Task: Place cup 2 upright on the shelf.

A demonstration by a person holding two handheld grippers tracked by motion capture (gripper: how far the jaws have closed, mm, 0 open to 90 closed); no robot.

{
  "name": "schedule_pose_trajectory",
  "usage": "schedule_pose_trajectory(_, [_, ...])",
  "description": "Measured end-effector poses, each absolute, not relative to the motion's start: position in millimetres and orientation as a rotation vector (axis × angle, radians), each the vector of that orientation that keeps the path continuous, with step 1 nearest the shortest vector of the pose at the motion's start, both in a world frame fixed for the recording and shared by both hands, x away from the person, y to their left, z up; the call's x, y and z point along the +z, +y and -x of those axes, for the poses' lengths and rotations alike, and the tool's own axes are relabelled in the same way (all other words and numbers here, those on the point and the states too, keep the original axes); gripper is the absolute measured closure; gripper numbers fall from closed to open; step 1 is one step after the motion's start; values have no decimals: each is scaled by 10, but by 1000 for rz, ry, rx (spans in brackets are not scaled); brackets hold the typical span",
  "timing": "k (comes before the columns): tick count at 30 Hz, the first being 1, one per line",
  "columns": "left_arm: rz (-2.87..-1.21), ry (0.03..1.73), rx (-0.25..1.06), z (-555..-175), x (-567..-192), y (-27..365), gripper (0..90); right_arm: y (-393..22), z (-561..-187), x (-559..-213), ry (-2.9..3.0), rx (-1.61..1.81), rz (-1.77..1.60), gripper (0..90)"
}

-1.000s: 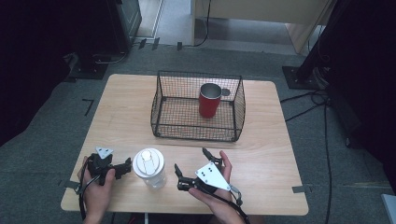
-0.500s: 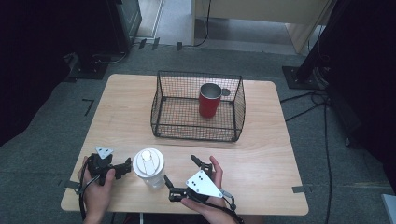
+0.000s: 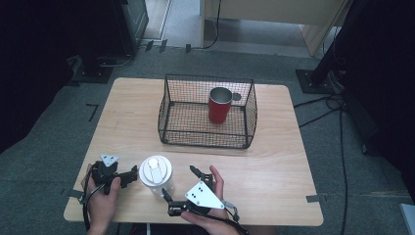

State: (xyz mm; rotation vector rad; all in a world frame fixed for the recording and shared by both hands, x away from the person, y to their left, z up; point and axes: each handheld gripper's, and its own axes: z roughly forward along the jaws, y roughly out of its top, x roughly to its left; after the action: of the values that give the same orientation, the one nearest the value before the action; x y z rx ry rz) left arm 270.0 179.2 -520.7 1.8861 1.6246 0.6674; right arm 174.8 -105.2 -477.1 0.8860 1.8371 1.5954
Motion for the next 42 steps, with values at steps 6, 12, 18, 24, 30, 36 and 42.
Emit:
schedule_pose_trajectory(6, [-1886, 1625, 667, -2700, -5206, 1792, 0, -956, -1772, -4747, 1853, 1608, -876, 0])
schedule_pose_trajectory(12, [-1886, 1625, 667, -2700, -5206, 1792, 0, -841, -1812, -4725, 1868, 1619, -848, 0])
schedule_pose_trajectory(18, [-1886, 1625, 667, -2700, -5206, 1792, 0, -735, -1861, -4721, 1874, 1629, -845, 2])
schedule_pose_trajectory(24, [-1883, 1625, 667, -2700, -5207, 1791, 0, -657, -1901, -4720, 1870, 1630, -832, 29])
schedule_pose_trajectory(30, [-1883, 1625, 667, -2700, -5207, 1791, 0, -588, -1935, -4721, 1861, 1621, -824, 29])
schedule_pose_trajectory(36, [-1883, 1625, 667, -2700, -5207, 1791, 0, -504, -1982, -4717, 1859, 1593, -812, 29])
schedule_pose_trajectory(42, [-1883, 1625, 668, -2700, -5207, 1791, 0, -424, -2022, -4718, 1860, 1562, -820, 90])
